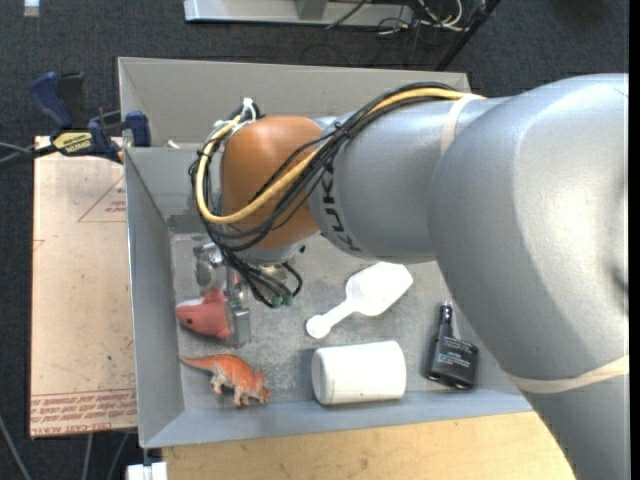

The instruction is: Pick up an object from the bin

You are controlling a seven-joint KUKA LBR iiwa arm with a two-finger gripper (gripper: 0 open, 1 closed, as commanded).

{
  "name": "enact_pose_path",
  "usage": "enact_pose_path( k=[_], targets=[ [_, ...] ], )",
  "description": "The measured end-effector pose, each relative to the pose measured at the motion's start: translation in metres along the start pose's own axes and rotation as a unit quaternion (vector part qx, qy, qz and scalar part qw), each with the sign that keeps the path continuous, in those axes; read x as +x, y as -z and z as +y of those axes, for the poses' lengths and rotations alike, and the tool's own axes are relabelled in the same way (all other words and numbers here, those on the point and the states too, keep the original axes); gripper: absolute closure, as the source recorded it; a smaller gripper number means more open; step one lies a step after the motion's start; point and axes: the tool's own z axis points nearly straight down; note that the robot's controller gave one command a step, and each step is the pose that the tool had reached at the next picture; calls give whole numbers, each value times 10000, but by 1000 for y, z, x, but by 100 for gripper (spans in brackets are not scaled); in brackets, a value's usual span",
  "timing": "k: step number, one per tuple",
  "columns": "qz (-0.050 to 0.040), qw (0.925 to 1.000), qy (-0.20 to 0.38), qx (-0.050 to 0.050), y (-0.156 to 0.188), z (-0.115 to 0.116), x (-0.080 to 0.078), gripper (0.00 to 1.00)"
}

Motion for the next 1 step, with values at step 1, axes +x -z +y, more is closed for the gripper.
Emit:
enact_pose_path(
  k=[1],
  targets=[
    [11, 9965, -836, 3, -29, 2, -6, 100]
  ],
)
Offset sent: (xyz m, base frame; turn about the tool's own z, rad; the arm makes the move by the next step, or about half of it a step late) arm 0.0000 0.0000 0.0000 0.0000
